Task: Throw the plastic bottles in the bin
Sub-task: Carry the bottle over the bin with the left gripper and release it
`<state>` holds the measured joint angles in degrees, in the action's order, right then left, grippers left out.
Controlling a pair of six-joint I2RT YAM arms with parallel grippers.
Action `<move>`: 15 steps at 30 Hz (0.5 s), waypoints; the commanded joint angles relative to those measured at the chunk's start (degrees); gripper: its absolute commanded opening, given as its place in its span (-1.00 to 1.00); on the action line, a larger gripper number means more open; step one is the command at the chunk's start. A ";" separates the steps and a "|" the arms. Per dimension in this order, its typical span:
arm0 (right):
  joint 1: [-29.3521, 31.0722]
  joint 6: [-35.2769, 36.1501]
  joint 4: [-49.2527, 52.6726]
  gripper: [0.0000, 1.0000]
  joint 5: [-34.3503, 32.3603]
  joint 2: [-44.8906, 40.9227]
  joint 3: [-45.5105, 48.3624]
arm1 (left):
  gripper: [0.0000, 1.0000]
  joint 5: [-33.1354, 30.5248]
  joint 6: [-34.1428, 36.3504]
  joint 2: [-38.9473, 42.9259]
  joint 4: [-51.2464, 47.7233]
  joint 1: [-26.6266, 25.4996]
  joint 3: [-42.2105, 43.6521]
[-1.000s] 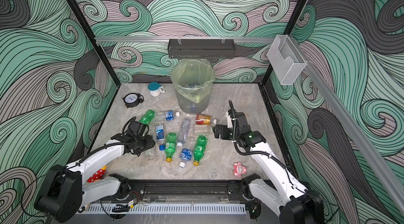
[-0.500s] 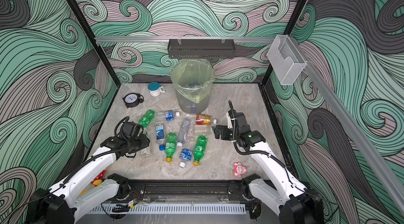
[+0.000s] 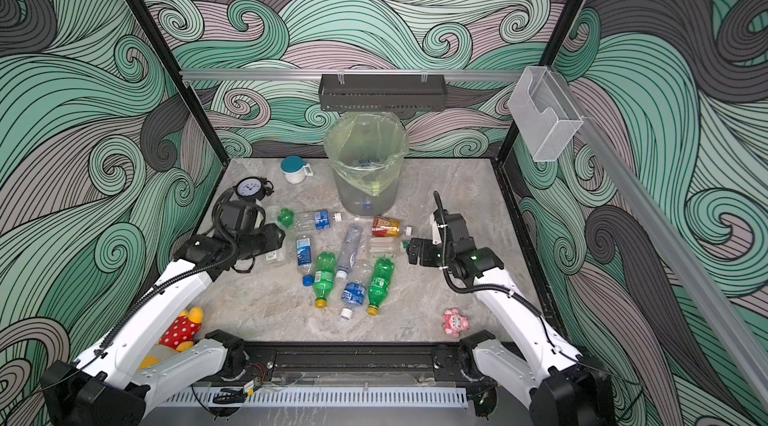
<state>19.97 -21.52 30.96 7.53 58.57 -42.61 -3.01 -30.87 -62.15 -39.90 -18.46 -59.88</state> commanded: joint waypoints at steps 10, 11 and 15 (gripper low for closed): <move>0.52 -1.29 -0.61 0.92 2.05 0.76 -0.49 | 0.70 25.58 -0.87 -44.29 0.83 -3.41 -68.52; 0.73 -1.06 -0.10 0.92 2.25 0.85 -0.71 | 0.78 27.30 -1.35 -45.24 1.13 -3.46 -69.80; 1.43 -0.09 1.48 0.92 1.68 0.26 -0.64 | 0.80 24.42 -0.39 -38.97 4.77 -3.53 -59.96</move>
<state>20.86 -21.78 31.00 8.95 59.07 -42.61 19.31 -31.09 -106.13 -34.89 -21.85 -123.33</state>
